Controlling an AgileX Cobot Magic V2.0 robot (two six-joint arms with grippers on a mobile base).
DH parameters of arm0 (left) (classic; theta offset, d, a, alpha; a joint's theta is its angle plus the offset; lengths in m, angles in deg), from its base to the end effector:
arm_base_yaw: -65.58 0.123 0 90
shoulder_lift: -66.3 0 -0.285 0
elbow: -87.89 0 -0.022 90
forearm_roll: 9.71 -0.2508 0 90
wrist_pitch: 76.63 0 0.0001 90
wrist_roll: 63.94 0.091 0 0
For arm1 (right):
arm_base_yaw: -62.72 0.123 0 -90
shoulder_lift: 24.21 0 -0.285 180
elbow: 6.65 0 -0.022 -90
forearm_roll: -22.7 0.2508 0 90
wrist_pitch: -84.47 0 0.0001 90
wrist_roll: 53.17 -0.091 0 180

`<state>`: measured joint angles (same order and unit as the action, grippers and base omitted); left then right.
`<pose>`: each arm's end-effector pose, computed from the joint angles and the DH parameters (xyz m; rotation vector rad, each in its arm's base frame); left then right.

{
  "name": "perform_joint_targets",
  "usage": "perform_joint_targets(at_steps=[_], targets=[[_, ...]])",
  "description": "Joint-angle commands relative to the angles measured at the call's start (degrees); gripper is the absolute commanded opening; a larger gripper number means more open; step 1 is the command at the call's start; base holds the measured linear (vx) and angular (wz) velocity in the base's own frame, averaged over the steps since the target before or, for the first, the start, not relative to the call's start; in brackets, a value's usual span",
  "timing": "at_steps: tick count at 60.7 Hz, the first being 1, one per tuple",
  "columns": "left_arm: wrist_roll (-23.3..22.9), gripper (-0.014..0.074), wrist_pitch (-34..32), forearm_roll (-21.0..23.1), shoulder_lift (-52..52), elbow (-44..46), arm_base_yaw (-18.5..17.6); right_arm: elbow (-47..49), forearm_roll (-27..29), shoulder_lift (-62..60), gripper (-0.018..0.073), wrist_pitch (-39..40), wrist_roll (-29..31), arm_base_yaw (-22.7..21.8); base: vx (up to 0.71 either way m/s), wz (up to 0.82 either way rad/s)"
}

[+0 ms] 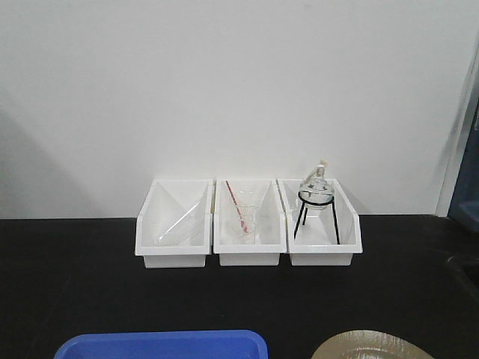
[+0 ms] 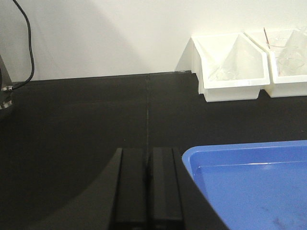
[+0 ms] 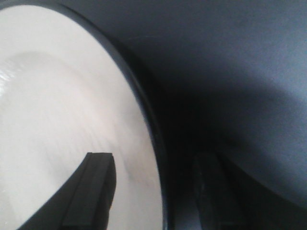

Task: Place disk in tray to left cabinet
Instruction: 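Grasp the cream plate's rim with the right gripper and lift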

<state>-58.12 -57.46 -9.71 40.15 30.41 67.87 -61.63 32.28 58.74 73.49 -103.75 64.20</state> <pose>0.0796 0.0032 0.2780 0.0553 1.7945 0.1013 0.1963 0.0080 0.1566 1.2887 2.3249 0.4160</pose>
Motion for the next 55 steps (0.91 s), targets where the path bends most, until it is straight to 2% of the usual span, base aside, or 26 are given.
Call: perform_joint_targets(at_steps=[1,9,29,42,55], targets=[[-0.39,0.0014,-4.73,0.65,-0.82,2.0,0.22,1.68,0.17,-0.04,0.0423,4.56,0.11,-0.19,0.0,0.0],[-0.39,0.0014,-4.73,0.65,-0.82,2.0,0.22,1.68,0.17,0.71,0.0381,6.76,0.11,-0.19,0.0,0.0],[-0.39,0.0014,-4.73,0.65,-0.82,2.0,0.22,1.68,0.17,2.71,0.0139,6.72,0.11,-0.19,0.0,0.0],[-0.39,0.0014,-4.79,0.65,-0.82,2.0,0.22,1.68,0.17,-0.12,0.0007,7.13,0.11,-0.19,0.0,0.0],[-0.39,0.0014,-4.79,0.65,-0.82,2.0,0.22,1.68,0.12,-6.9,-0.001,9.2,0.32,-0.19,0.0,0.0]])
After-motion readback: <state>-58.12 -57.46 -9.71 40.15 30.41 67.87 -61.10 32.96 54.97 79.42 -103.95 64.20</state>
